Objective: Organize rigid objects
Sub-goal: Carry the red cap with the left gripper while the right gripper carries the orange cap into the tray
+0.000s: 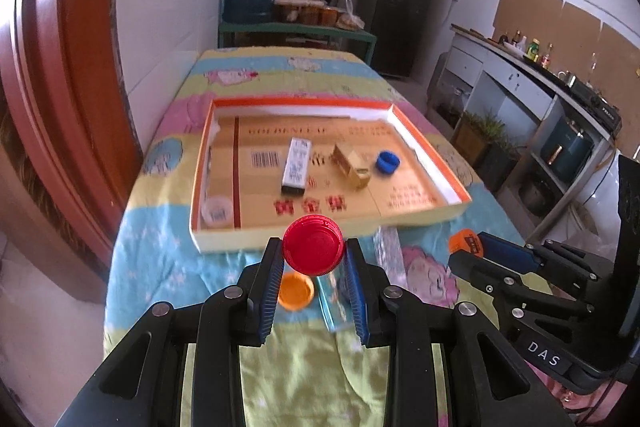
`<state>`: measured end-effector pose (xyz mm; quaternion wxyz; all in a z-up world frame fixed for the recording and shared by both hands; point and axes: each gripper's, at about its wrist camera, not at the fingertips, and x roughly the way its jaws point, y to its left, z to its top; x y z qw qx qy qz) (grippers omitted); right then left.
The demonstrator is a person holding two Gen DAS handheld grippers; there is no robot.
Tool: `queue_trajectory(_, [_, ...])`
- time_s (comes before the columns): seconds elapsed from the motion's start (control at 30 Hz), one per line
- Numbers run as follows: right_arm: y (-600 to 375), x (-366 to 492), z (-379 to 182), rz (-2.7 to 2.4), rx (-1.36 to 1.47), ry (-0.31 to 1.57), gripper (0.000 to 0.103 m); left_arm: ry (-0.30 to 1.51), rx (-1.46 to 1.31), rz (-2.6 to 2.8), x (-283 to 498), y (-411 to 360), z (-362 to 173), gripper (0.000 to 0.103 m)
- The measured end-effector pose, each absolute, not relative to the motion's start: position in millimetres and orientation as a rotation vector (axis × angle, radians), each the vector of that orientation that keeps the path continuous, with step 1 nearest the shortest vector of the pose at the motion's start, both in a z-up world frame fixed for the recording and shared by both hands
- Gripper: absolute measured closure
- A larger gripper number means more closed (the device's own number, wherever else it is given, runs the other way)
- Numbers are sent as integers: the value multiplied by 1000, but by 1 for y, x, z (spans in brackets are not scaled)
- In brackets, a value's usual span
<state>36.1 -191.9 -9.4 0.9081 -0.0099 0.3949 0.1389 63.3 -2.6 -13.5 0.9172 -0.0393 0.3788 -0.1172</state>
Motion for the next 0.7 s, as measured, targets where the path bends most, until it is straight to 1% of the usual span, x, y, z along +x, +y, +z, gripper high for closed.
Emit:
queue_trajectory(0.4, [-199, 79, 10, 291, -31, 789, 73, 789, -53, -215, 126, 3, 0, 72])
queue_trajectory(0.7, [-206, 124, 13, 305, -36, 809, 73, 832, -30, -191, 180, 6, -5, 72])
